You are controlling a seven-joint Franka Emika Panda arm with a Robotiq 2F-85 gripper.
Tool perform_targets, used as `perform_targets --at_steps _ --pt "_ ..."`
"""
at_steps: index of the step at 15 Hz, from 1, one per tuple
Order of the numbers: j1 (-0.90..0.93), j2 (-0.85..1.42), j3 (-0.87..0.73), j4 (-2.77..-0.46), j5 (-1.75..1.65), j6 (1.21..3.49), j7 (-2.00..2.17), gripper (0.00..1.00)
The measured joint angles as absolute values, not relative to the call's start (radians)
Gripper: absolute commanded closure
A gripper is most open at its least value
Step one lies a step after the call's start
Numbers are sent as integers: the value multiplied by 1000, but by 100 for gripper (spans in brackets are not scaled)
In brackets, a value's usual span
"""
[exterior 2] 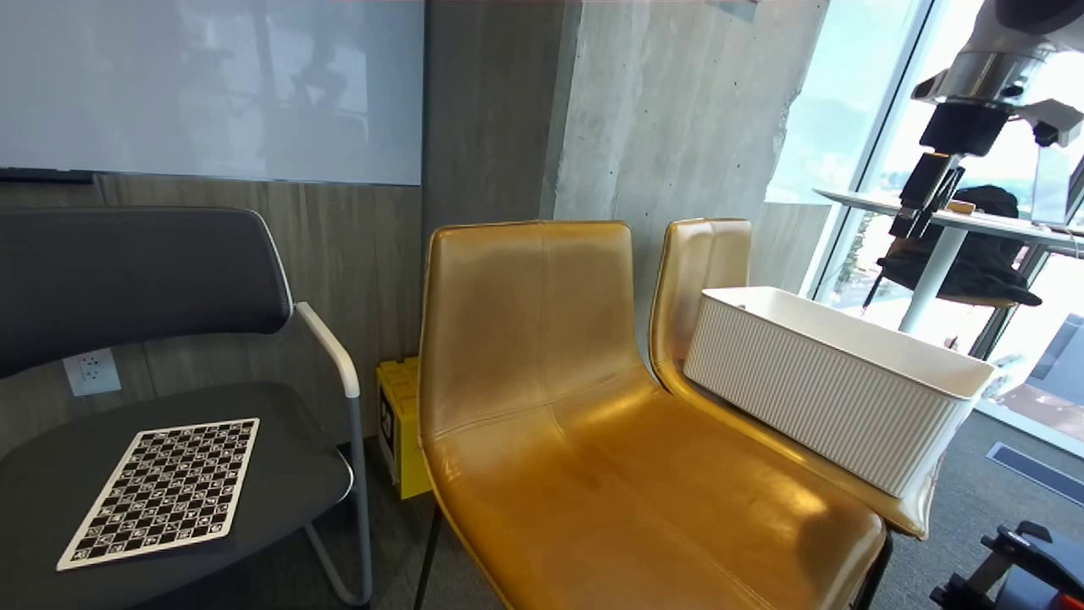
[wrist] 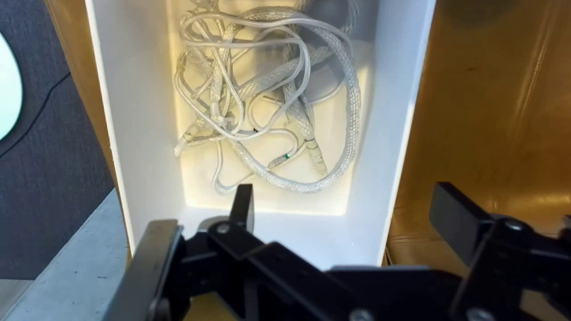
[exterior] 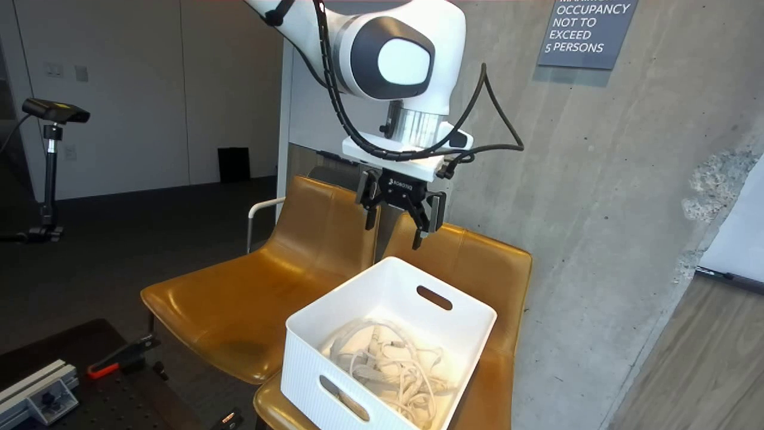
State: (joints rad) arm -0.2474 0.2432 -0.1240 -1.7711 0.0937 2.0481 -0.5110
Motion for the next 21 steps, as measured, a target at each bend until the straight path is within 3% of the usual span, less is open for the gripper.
perform_targets --at_steps 9,21 --pt "-308 533 -121 -1703 85 2264 -691 0" --pt "-310 877 -109 -1464 -97 2297 -716 0"
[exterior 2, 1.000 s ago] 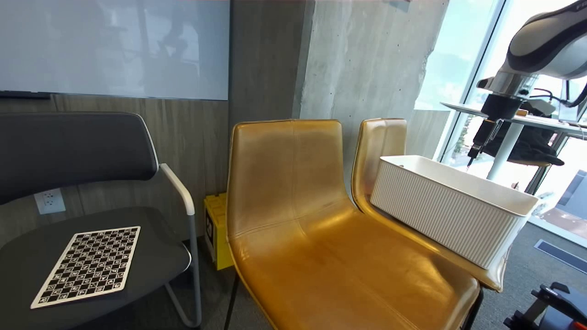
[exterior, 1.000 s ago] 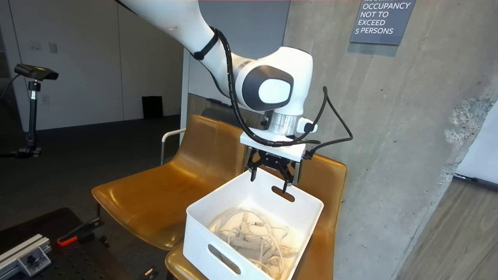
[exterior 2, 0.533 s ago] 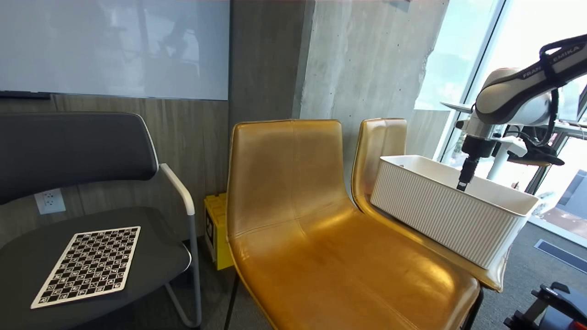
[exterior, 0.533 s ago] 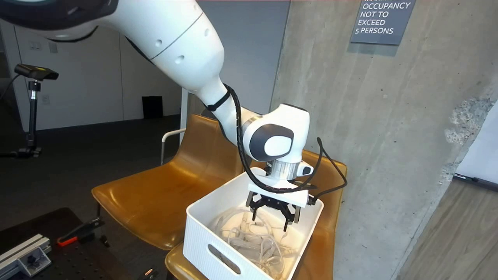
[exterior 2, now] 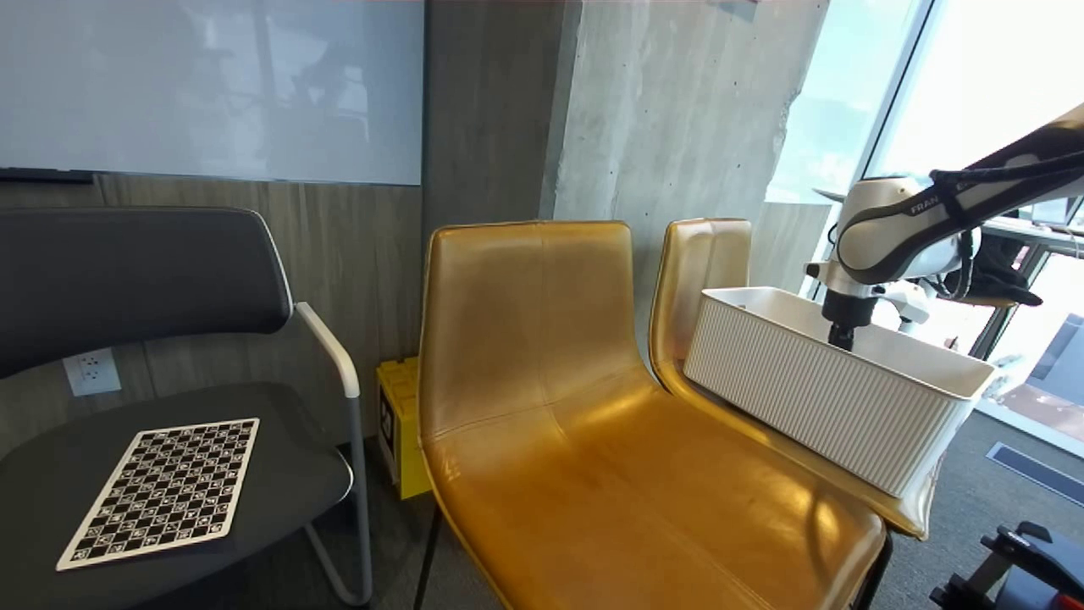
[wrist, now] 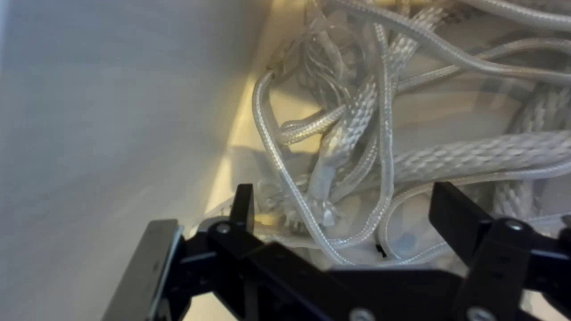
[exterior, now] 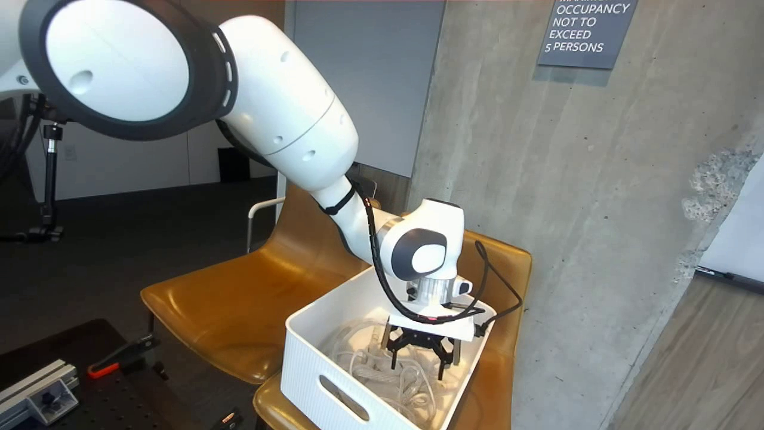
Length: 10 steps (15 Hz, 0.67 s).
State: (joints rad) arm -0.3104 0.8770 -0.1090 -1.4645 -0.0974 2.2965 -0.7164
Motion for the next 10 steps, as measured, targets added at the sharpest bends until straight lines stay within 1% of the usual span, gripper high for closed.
perform_targets --at_steps 4,5,6,7,10 --pt "-308 971 -100 -1393 -114 2293 -718 0" --pt "-309 990 -101 -1376 -117 2289 -719 25" --pt "-310 1004 -101 -1359 -123 2283 -720 26" --pt "-312 1015 -101 -1344 -129 2273 -721 32" --pt "-319 1032 -103 -1312 -134 2252 -723 57"
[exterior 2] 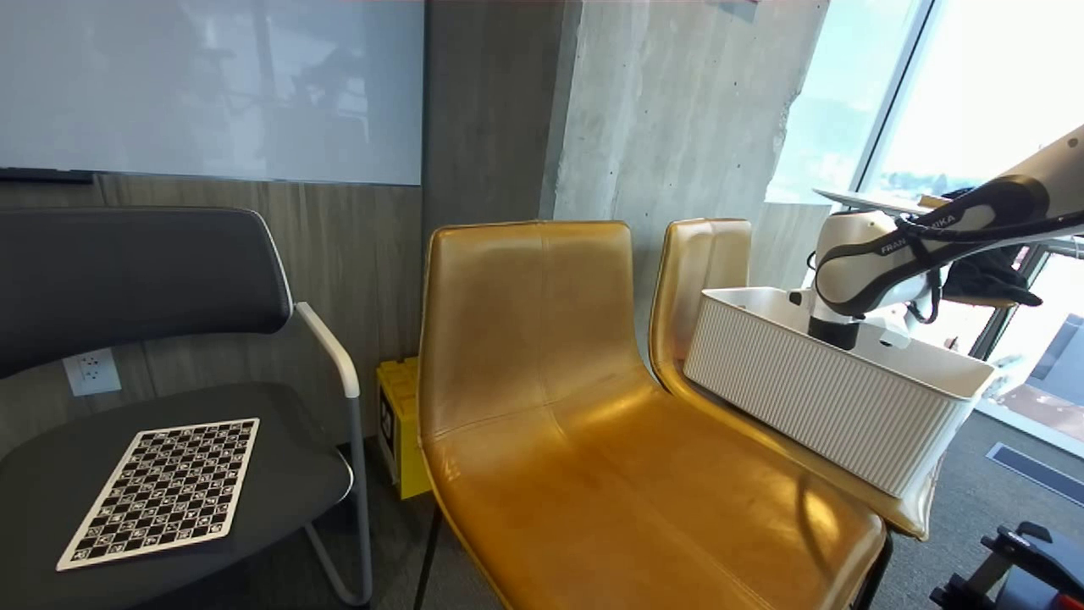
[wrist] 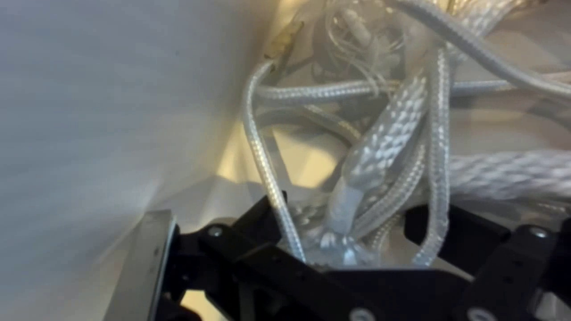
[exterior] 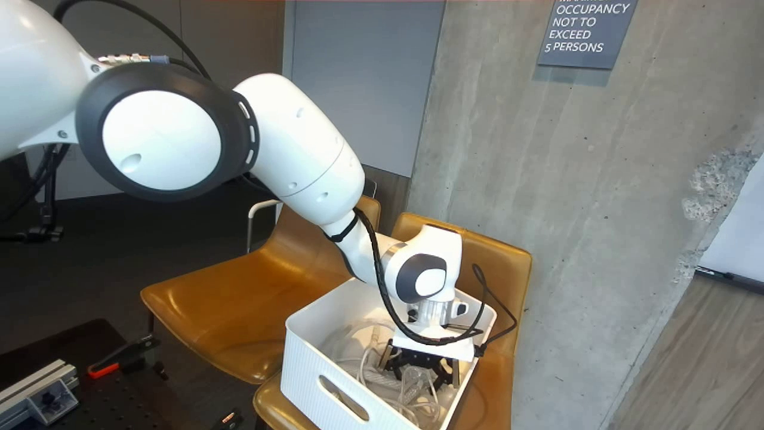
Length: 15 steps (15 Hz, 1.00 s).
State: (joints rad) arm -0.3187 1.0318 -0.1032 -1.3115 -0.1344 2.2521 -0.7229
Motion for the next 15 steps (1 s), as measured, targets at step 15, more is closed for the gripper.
perform_targets --at_steps 15 --pt "-319 1014 -102 -1311 -134 2196 -722 100"
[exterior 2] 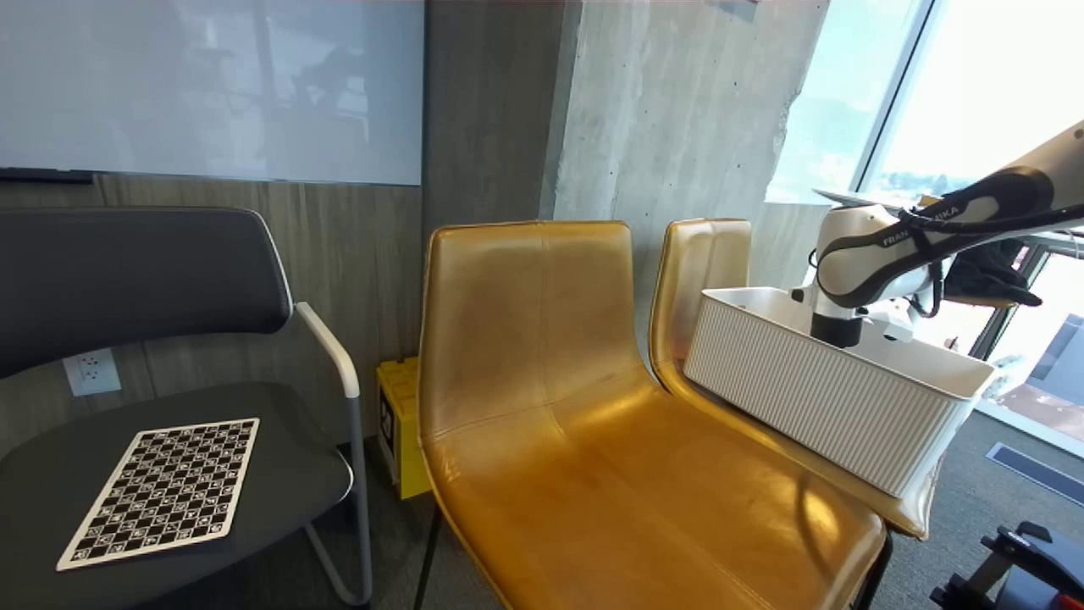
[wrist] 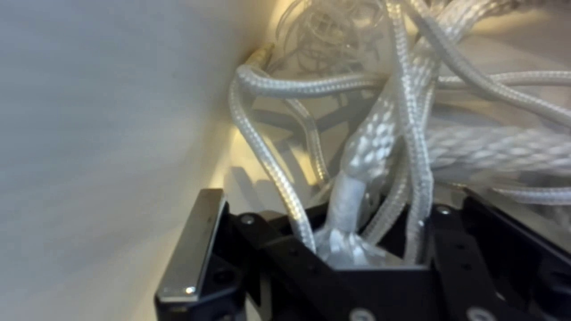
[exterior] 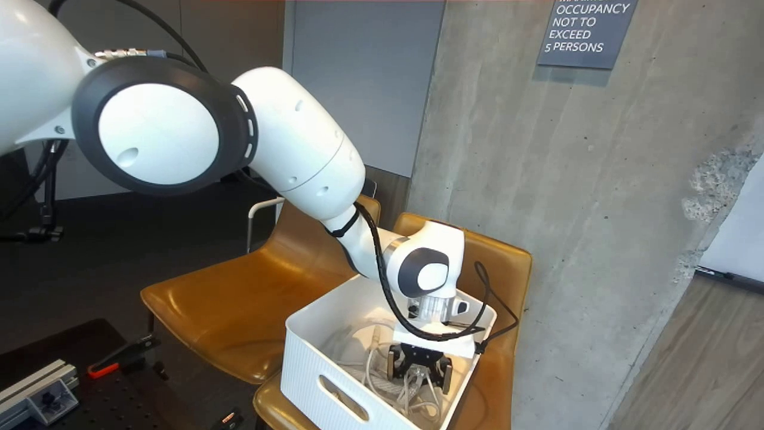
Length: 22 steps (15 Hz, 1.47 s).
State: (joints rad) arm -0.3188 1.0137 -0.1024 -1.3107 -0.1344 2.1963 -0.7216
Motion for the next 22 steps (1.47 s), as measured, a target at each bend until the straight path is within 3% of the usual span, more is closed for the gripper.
perform_targets --at_steps 15,22 --pt "-243 530 -98 -1464 -197 2066 -707 100" --pt "-103 306 -58 -1501 -297 1995 -707 100"
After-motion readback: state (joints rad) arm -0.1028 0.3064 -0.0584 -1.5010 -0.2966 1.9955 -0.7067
